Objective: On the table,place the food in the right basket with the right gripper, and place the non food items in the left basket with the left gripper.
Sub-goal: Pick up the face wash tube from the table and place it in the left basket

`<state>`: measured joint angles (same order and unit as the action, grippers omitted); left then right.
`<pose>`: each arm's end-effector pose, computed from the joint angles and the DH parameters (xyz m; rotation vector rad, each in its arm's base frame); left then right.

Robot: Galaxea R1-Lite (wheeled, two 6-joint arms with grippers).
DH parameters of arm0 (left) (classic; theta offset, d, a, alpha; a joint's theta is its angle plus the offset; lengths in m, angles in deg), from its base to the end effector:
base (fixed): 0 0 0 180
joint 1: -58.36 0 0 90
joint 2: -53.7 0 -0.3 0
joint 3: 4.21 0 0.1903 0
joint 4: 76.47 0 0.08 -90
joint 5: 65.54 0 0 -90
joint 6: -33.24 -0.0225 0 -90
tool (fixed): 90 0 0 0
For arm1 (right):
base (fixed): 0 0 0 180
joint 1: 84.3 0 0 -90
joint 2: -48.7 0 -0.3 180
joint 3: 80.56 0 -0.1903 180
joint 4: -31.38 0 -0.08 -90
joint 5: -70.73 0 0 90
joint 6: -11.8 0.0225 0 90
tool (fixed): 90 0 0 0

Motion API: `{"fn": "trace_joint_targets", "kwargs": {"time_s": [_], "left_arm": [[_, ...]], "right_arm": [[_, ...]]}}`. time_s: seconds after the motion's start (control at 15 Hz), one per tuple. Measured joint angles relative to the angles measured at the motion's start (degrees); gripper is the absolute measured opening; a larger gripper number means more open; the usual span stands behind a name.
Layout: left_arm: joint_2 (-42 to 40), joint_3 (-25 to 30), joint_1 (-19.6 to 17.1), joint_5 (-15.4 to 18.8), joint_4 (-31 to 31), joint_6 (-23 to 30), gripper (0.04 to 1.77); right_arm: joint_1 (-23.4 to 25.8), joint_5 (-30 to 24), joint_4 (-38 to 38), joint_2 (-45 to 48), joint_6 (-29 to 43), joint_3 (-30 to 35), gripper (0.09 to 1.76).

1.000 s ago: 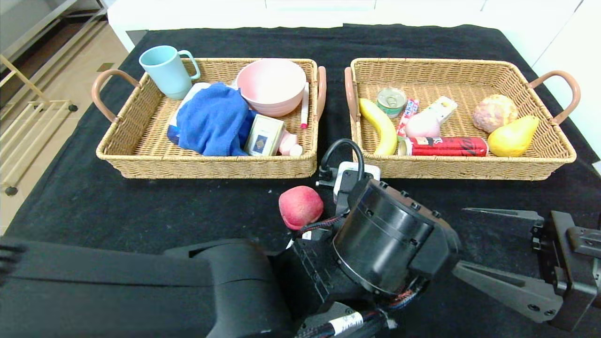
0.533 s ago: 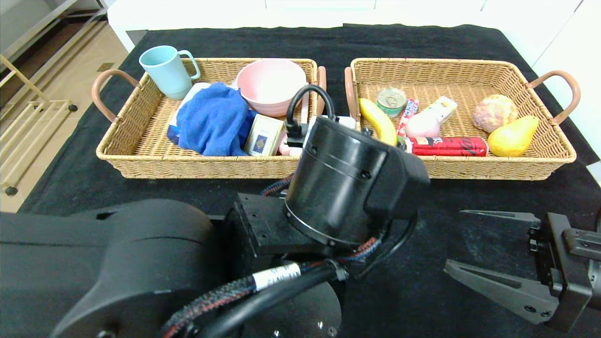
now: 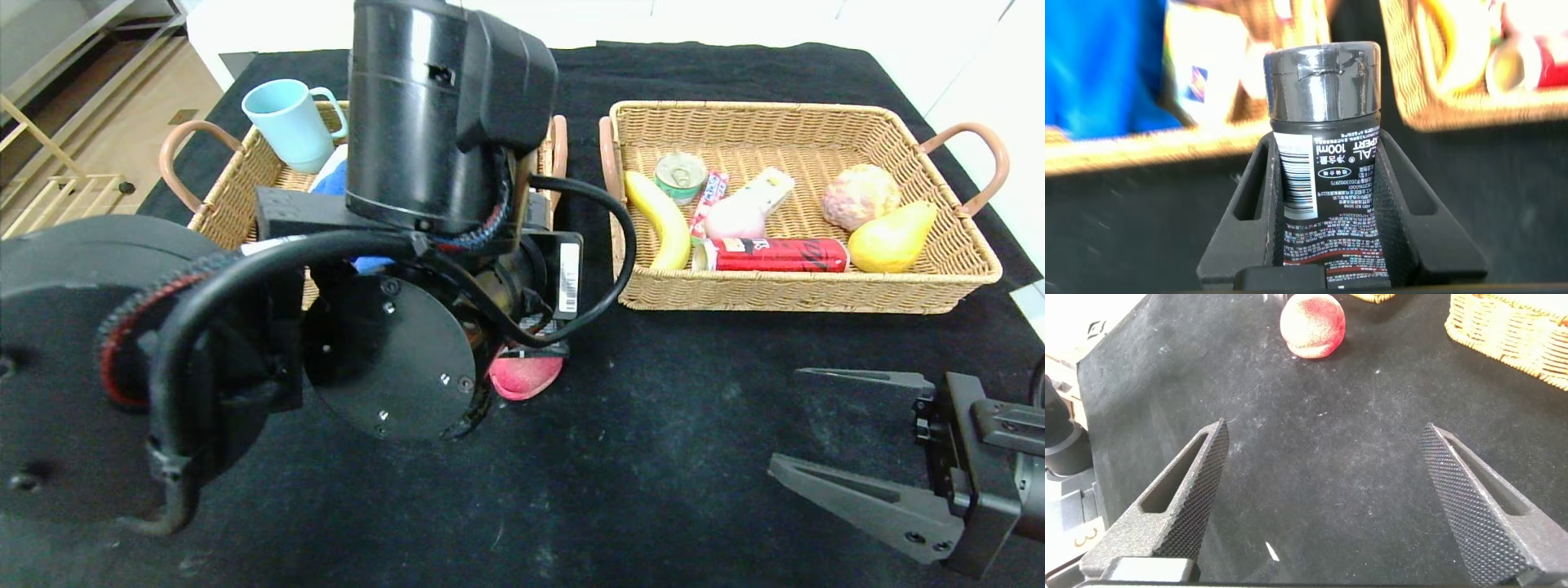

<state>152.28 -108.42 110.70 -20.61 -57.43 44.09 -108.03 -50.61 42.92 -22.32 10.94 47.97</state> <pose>0.2127 -0.2495 0.2931 -0.0128 0.1656 -0.1110 0.1601 0.0832 0.2062 -0.0042 0.1378 0.9606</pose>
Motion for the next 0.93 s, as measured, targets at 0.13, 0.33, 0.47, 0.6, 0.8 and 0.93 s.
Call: {"fn": "trace_joint_targets", "kwargs": {"time_s": [0.13,0.33,0.47,0.6,0.8,0.93], "left_arm": [[-0.02,-2.78,-3.49,0.63,0.04,-2.19,0.70],[0.54,-5.51,-8.50,3.80,-0.27,-5.05,0.70],[1.39,-7.33,-10.81,4.86,-0.71,-6.74,0.70],[2.74,-10.17,-13.00,5.08,-0.79,-7.74,0.70],[5.22,-14.38,-15.08,6.53,-0.88,-9.80,0.69],[6.84,-16.68,-15.93,6.64,-0.82,-10.50,0.69]], "right_arm": [[-0.04,0.00,0.04,0.05,-0.02,0.00,1.71],[-0.09,0.00,0.02,0.13,0.00,0.02,1.71],[-0.09,0.00,0.02,0.16,0.00,0.04,1.71],[-0.09,-0.02,0.02,0.22,-0.05,0.04,1.71],[-0.06,-0.02,0.02,0.20,-0.05,0.09,1.71],[-0.06,-0.02,0.02,0.20,-0.02,0.09,1.71]]}}
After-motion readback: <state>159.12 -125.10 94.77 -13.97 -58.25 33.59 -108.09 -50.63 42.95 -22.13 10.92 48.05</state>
